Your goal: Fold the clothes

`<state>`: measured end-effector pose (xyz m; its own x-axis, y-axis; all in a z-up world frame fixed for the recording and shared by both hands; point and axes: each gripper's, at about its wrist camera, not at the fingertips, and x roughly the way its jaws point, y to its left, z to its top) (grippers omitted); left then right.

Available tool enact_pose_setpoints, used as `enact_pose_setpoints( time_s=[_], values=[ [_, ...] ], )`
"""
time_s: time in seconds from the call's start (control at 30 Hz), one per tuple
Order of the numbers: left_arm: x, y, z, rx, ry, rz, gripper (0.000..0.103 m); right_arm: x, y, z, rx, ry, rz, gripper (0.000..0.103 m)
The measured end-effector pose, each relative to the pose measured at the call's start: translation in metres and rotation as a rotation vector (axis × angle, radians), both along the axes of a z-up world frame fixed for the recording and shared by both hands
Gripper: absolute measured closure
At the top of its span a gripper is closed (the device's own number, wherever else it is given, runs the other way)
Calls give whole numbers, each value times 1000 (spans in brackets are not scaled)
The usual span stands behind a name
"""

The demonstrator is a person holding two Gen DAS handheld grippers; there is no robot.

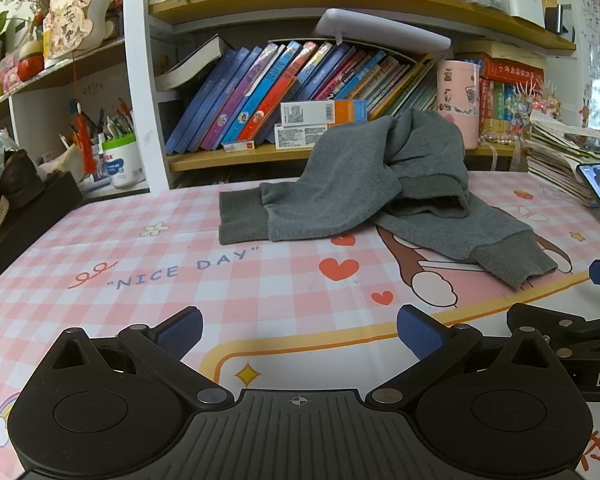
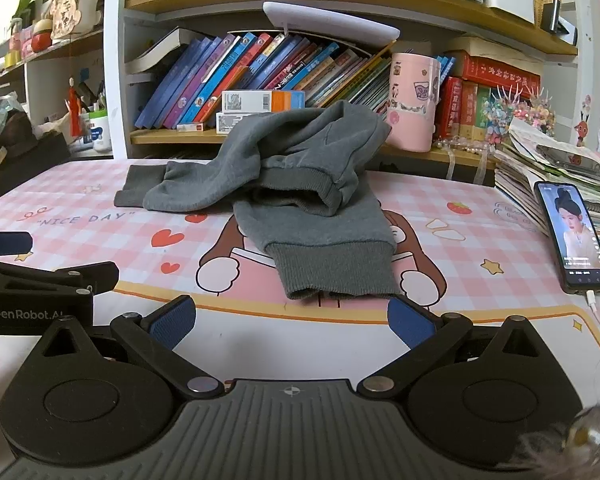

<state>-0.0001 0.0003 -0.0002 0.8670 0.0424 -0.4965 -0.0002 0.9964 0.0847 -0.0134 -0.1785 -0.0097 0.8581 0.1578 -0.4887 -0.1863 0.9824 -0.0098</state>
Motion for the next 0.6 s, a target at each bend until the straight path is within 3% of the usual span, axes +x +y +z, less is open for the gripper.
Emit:
enact_pose_setpoints(
  time_s=[0.6],
  values=[
    [0,4,-4,-10,8,-8,0,0,0,-1,-1,4,2,0]
  ],
)
